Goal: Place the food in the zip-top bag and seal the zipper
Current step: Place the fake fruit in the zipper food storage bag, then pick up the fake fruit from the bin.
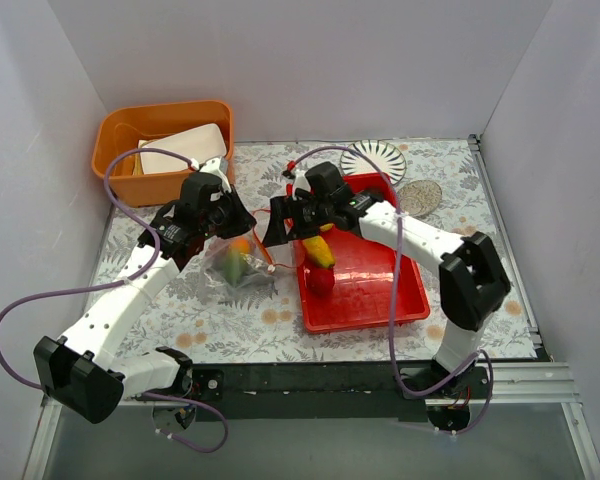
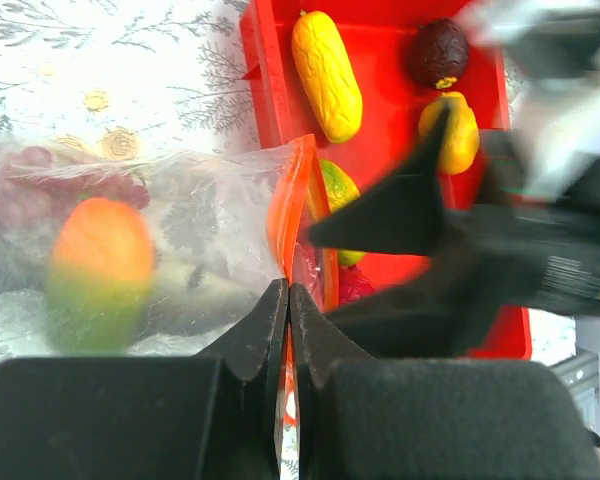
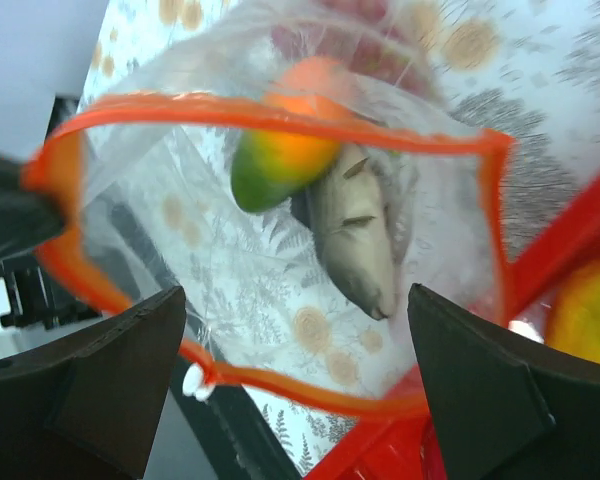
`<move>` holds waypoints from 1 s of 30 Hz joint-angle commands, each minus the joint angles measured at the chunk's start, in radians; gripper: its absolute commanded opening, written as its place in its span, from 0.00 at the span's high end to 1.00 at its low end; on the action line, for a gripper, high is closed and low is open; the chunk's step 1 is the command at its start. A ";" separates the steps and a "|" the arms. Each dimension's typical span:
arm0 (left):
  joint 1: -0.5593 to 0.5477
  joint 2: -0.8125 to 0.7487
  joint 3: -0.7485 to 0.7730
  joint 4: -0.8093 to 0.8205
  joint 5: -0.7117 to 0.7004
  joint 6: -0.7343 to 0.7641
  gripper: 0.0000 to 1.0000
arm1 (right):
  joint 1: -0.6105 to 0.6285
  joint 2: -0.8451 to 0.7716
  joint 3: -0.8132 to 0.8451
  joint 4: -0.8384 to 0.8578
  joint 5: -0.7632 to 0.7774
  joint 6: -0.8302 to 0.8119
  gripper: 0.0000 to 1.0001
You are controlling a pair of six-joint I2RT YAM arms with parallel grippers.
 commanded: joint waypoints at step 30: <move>-0.003 0.000 0.076 -0.029 -0.080 0.011 1.00 | -0.109 -0.034 -0.124 -0.206 0.420 -0.273 0.07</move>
